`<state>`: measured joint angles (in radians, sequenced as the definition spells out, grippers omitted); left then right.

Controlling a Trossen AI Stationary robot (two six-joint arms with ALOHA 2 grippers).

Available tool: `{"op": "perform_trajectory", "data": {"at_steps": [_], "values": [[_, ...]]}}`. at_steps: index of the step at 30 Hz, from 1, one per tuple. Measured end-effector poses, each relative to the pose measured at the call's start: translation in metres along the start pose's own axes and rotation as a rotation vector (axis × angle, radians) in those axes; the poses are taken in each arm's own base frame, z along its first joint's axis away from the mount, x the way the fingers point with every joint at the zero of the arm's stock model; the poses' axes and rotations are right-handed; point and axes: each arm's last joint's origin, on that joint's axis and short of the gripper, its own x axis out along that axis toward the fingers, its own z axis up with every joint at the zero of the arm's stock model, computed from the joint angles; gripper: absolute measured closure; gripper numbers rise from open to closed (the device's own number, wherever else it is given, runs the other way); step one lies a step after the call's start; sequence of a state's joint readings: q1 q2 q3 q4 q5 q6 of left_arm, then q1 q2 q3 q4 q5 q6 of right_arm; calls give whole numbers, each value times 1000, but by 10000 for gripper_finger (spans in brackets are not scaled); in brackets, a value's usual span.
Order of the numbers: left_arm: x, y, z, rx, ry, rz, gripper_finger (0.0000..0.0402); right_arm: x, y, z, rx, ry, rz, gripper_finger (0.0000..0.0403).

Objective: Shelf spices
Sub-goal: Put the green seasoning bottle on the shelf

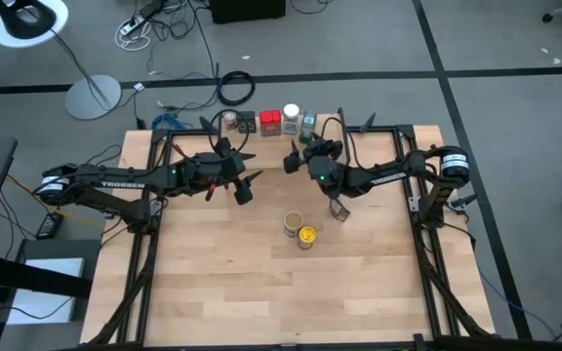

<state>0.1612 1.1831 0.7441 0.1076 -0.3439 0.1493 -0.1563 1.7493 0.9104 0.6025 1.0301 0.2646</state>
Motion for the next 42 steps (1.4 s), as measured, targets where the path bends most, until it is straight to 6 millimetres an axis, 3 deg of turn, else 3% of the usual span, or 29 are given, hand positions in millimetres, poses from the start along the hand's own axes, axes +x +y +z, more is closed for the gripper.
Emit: {"op": "perform_trajectory", "data": {"at_steps": [22,42], "values": [[0,0,0,1,2,-1,158,10,-10,-5,2,42,-51,85],[0,0,0,3,2,-1,158,20,-14,-5,20,68,-1,77]]}}
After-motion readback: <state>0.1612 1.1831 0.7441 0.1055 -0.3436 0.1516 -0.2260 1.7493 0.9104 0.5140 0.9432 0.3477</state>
